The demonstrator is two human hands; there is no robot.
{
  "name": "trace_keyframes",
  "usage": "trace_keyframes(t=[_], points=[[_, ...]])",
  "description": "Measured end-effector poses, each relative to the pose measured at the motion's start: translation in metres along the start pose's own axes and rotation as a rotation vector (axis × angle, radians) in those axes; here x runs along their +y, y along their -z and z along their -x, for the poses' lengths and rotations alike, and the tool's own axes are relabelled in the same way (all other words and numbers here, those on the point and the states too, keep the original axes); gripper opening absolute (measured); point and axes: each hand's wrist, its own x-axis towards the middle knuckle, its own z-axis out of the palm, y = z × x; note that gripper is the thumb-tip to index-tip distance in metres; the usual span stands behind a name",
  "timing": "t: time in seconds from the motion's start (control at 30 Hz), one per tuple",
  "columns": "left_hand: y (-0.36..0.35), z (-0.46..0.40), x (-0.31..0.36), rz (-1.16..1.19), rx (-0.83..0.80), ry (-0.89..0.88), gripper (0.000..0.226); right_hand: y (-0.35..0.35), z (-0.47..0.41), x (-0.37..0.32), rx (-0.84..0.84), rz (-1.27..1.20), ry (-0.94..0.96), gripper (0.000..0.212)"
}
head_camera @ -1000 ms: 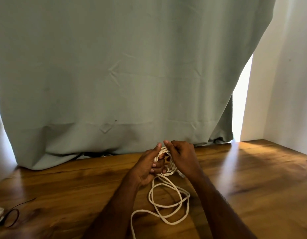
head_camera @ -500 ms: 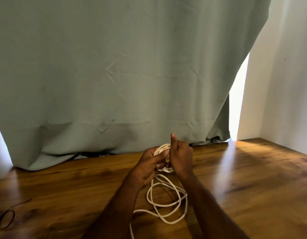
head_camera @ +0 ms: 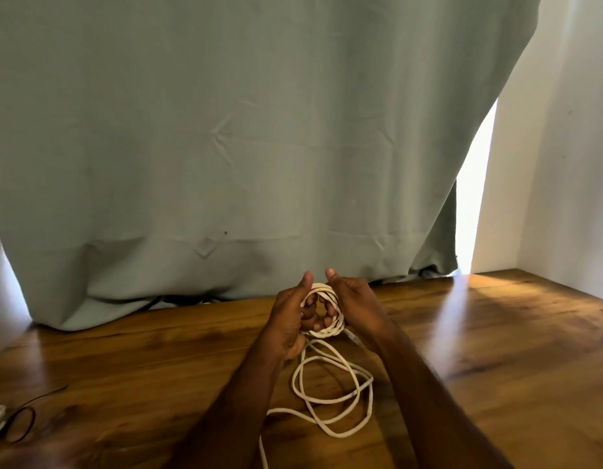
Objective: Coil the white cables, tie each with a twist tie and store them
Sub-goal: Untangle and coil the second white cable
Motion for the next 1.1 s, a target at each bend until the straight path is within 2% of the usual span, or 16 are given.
trace_keyframes(t=[0.1, 0.17, 0.23, 0.37, 0.43, 0.6, 0.73, 0.83, 0.9, 0.97, 1.1], points=[[0.000, -0.002, -0.002, -0.136, 0.056, -0.050, 0.040, -0.001, -0.002, 0.004, 0.144, 0.166, 0.102, 0.062], [-0.003, 0.000, -0.001, -0.223, 0.045, -0.083, 0.044, -0.005, -0.002, 0.002, 0.161, 0.247, 0.120, 0.059], [-0.006, 0.003, 0.000, -0.258, 0.015, -0.101, 0.048, -0.007, -0.003, -0.001, 0.137, 0.299, 0.059, 0.063], [-0.013, 0.006, 0.003, -0.163, 0.100, -0.095, 0.040, -0.011, -0.004, -0.006, 0.070, 0.198, -0.077, 0.077], [-0.012, 0.005, 0.004, -0.086, 0.116, -0.061, 0.045, -0.021, -0.002, -0.008, 0.115, 0.127, -0.057, 0.072], [0.004, -0.001, 0.002, 0.160, -0.189, 0.124, 0.051, -0.031, -0.004, -0.008, 0.444, 0.135, -0.003, 0.061], [0.021, 0.000, 0.006, 0.282, -0.368, 0.200, 0.054, -0.034, -0.002, -0.009, 0.471, 0.191, 0.073, 0.061], [0.022, 0.002, 0.012, 0.207, -0.400, 0.208, 0.054, -0.038, -0.003, -0.008, 0.474, 0.186, 0.110, 0.062], [0.012, 0.002, 0.015, 0.136, -0.314, 0.200, 0.055, -0.038, -0.002, -0.007, 0.514, 0.241, 0.194, 0.058], [0.001, 0.001, 0.017, 0.034, -0.143, 0.141, 0.057, -0.038, 0.002, -0.010, 0.538, 0.299, 0.308, 0.053], [-0.004, 0.012, 0.029, -0.142, 0.125, -0.009, 0.050, -0.041, 0.009, -0.009, 0.416, 0.319, 0.417, 0.048]])
